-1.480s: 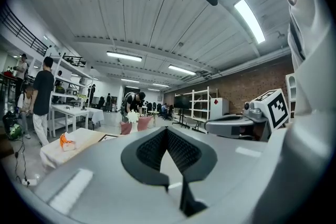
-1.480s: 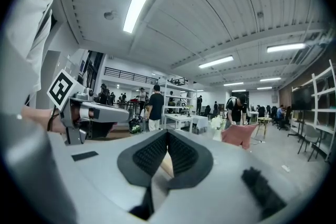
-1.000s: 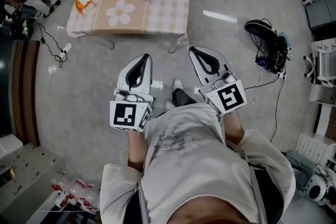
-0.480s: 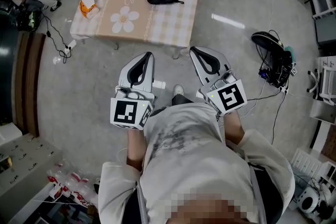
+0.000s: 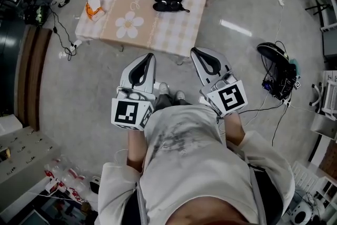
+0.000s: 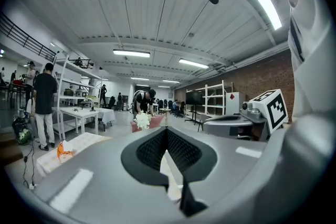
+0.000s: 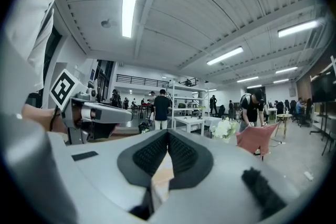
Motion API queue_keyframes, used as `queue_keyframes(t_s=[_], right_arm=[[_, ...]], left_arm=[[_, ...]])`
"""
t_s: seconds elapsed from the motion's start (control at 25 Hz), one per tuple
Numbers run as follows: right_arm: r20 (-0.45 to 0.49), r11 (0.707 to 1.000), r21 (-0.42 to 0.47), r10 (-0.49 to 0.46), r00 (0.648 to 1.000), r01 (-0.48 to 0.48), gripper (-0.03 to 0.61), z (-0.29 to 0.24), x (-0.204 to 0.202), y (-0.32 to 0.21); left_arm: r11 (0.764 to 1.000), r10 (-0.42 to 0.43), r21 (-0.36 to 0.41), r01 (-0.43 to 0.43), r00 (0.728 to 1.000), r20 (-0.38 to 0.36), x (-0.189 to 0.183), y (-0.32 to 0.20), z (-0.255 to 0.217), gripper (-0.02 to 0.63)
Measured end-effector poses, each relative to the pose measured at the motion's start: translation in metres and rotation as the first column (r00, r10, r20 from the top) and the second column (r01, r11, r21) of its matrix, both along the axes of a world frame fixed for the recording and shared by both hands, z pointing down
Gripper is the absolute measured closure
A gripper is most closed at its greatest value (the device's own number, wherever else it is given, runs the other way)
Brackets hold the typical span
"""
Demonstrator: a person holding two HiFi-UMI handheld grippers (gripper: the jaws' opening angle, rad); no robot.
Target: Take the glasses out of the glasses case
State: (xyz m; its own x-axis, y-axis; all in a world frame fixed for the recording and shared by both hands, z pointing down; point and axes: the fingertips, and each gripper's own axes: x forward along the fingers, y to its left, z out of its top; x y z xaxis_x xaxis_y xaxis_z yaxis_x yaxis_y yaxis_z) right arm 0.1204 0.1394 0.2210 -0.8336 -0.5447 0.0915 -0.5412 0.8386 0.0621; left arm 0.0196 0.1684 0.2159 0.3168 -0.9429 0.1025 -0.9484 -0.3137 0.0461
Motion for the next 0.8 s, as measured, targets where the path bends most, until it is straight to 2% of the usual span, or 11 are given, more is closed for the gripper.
queue_keyframes(t_s=[0.32,0.8], right_arm=[[-0.003,1.000,-0.006,-0.001,1.000,0.001,0.561,0.005,-0.008,-0.022],[-0.025,0.999,-0.016,0.036,0.999,-0.037,0.561,0.012,-0.038,-0.074]], left_arm=[[1.000,0.013,-0.004,-0.013,1.000,-0.001,-0.004,-0.024,0.006,0.604],[0.999,0.050,-0.016,-0.051,0.999,-0.013,-0.033,-0.079,0.013,0.604]])
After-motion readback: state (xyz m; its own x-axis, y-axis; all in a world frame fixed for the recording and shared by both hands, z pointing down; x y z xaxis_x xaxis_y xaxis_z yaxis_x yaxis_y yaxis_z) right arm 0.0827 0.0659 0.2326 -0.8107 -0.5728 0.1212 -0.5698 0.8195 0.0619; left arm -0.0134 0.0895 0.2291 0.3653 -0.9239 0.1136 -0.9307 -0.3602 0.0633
